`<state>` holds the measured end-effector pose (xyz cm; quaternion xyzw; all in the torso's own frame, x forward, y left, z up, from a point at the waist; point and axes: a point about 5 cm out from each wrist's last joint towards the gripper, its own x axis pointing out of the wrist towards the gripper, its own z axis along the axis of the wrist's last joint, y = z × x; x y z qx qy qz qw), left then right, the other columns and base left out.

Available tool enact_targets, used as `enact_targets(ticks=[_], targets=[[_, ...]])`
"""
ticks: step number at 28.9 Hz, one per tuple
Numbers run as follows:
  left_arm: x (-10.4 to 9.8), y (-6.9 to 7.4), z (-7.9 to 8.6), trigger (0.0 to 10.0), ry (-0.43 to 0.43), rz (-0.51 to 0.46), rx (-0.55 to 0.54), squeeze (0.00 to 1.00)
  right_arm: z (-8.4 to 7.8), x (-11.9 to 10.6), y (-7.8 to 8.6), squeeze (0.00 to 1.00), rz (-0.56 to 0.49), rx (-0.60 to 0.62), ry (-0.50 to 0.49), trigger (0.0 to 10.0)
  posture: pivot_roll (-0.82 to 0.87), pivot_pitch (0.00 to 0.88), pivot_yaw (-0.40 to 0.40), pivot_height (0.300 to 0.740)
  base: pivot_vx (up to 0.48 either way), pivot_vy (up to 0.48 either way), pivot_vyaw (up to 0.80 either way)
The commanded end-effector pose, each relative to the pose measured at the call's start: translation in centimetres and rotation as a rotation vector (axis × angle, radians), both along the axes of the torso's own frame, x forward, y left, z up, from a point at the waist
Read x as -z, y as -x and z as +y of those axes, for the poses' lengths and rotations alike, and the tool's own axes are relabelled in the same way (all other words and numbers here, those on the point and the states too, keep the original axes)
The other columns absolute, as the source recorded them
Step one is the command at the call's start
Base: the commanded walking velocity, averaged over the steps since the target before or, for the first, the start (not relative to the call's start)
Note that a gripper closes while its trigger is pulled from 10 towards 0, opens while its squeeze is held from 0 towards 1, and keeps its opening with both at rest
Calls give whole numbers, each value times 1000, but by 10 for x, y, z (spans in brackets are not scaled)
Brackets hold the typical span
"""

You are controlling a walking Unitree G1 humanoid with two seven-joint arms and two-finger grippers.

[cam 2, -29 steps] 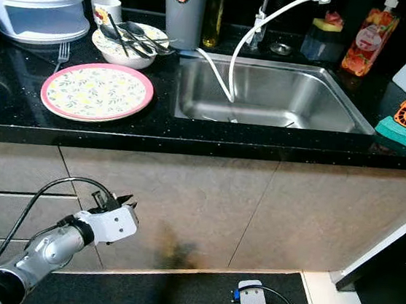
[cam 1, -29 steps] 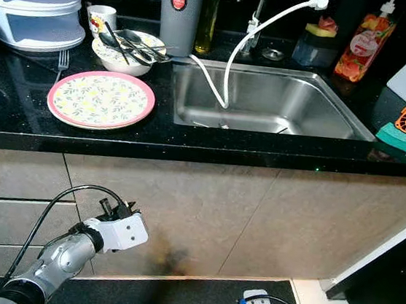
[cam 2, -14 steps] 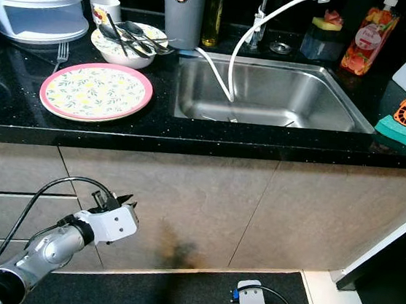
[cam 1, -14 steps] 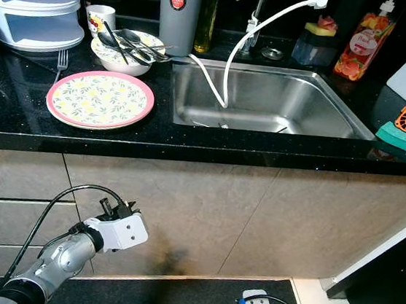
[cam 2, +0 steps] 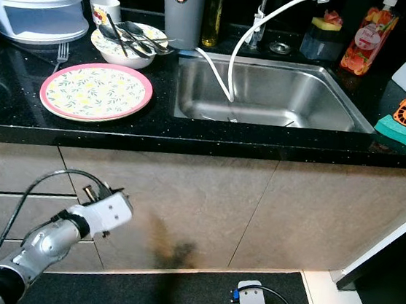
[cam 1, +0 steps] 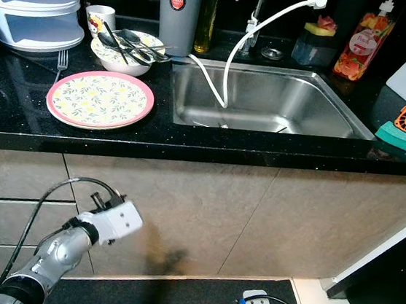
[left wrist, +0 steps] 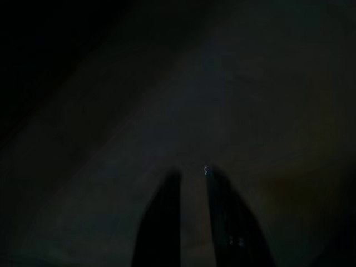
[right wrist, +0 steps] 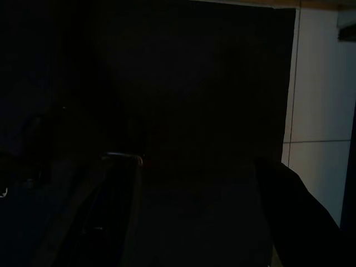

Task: Kitchen organization

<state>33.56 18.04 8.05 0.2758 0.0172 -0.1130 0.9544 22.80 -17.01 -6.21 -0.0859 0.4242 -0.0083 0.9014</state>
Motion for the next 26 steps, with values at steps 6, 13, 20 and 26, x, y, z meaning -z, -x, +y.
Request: enact_targets(ticks=[6,13,20,26], targets=[[86,46,2,10000,431,525,-294,0,1,5,7,0,27,7,-1,10000,-13,137,-50,740,0,0,0],[141,111,7,10000,387,874,-352,0,1,5,8,0,29,15,-10,10000,-7,133,-50,740,0,0,0],[145,121,4,10000,609,839,-394,0,5,-5,-4,0,-150,201,-260,10000,2,129,-47,740,0,0,0],[141,118,4,10000,588,751,-358,0,7,-22,-24,0,-254,159,-320,10000,6,131,-45,740,0,0,0]])
